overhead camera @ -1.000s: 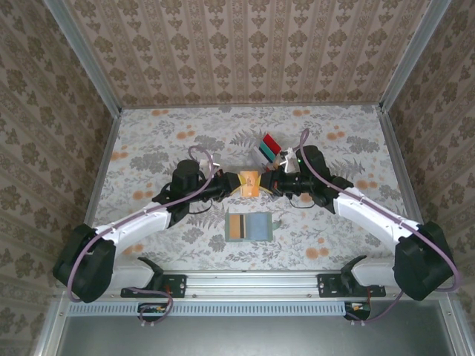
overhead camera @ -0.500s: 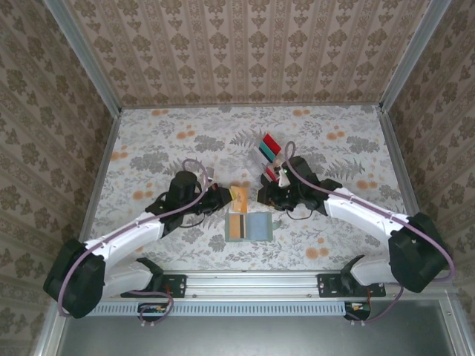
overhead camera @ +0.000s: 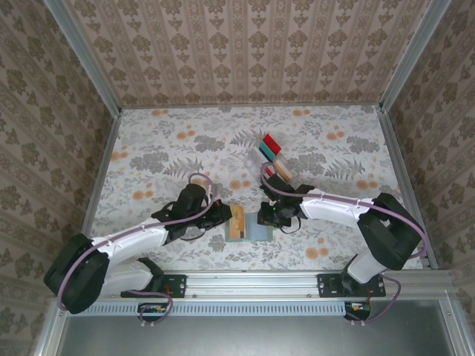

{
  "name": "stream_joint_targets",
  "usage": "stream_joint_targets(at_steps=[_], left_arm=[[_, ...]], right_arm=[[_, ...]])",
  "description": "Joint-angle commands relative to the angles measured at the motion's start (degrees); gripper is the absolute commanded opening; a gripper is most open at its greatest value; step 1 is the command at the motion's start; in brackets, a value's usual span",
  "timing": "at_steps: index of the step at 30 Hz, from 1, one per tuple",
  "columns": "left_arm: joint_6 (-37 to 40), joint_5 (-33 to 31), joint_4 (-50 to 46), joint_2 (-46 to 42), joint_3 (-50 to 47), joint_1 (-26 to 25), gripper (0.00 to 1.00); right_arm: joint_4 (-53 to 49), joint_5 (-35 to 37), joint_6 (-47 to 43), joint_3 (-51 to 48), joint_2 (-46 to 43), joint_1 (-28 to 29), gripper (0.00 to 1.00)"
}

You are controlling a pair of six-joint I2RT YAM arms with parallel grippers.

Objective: Put the credit cards into the card holder
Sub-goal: Insert the credit card into the card slot.

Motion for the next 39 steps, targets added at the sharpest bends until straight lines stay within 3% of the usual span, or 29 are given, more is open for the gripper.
stream_joint_targets(at_steps=[1,24,39], left_arm=[[2.2,-0.7,3.6,2.1,-0.9,-1.3,0.00],[0.0,-7.2,20.4,14.6,-5.2,-7.6,0.03],[0.6,-8.2,20.6,12.8,-6.1,-8.9,0.08]], right_arm=[[-3.9,4.6,-1.3,0.5,-0.3,0.3,0.25],[-3.1,6.0,-0.9,-3.1,3.4,0.2,0.22],[-3.1,6.4,-0.9,-2.4,4.2,0.2,0.22]])
